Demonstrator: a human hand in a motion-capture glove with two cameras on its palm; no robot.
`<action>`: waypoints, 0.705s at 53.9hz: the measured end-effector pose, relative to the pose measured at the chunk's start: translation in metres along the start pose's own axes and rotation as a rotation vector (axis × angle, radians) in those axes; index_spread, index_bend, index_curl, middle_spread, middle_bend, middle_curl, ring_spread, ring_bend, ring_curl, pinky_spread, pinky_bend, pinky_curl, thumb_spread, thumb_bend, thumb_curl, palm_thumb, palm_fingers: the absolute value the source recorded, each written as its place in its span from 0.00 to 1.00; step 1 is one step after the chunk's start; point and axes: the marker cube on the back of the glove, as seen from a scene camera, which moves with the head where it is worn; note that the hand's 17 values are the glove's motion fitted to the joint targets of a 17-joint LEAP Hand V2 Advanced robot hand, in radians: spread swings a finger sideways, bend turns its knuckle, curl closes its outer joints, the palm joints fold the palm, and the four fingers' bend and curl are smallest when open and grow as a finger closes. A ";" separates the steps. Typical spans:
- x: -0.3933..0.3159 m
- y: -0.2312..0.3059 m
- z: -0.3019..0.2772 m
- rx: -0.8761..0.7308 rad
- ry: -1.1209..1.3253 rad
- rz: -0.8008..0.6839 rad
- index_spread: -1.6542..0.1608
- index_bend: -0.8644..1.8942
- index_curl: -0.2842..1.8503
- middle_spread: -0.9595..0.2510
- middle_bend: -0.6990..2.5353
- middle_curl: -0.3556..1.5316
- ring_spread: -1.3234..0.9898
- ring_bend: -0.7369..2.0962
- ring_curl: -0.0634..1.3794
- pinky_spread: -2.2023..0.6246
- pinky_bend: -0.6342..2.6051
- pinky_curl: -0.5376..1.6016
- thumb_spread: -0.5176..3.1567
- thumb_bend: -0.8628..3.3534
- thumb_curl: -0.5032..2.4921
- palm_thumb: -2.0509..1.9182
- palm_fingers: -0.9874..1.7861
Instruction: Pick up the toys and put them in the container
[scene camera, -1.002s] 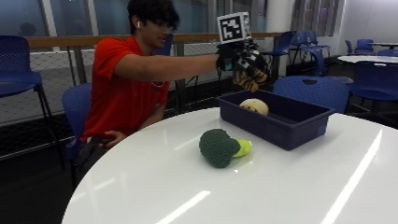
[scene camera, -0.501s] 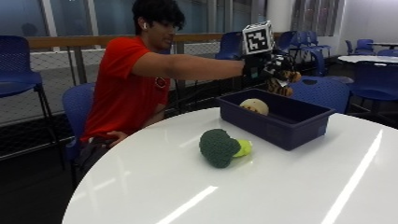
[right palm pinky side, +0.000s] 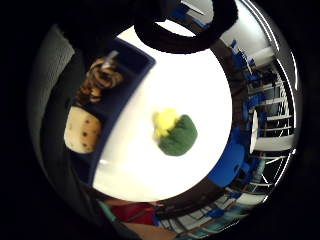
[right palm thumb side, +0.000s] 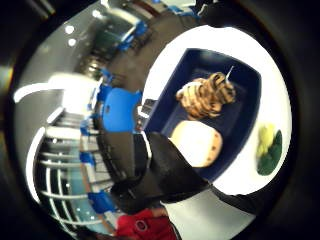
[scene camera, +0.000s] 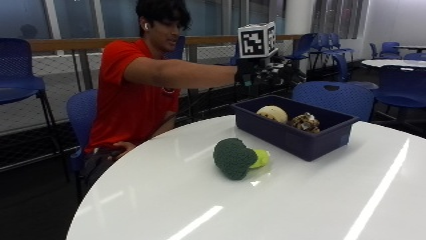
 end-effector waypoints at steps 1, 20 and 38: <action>0.009 0.002 0.000 -0.002 0.005 0.017 0.71 0.38 0.38 0.61 0.28 0.46 0.44 0.40 0.35 0.80 0.40 0.39 0.45 0.19 0.29 0.50 0.37; 0.127 0.046 0.029 -0.080 0.084 0.197 0.70 0.38 0.37 0.66 0.27 0.44 0.49 0.37 0.32 0.81 0.39 0.39 0.42 0.18 0.26 0.49 0.34; 0.160 0.053 0.086 -0.179 0.141 0.240 0.69 0.37 0.33 0.69 0.27 0.41 0.52 0.34 0.31 0.82 0.43 0.41 0.41 0.18 0.24 0.49 0.34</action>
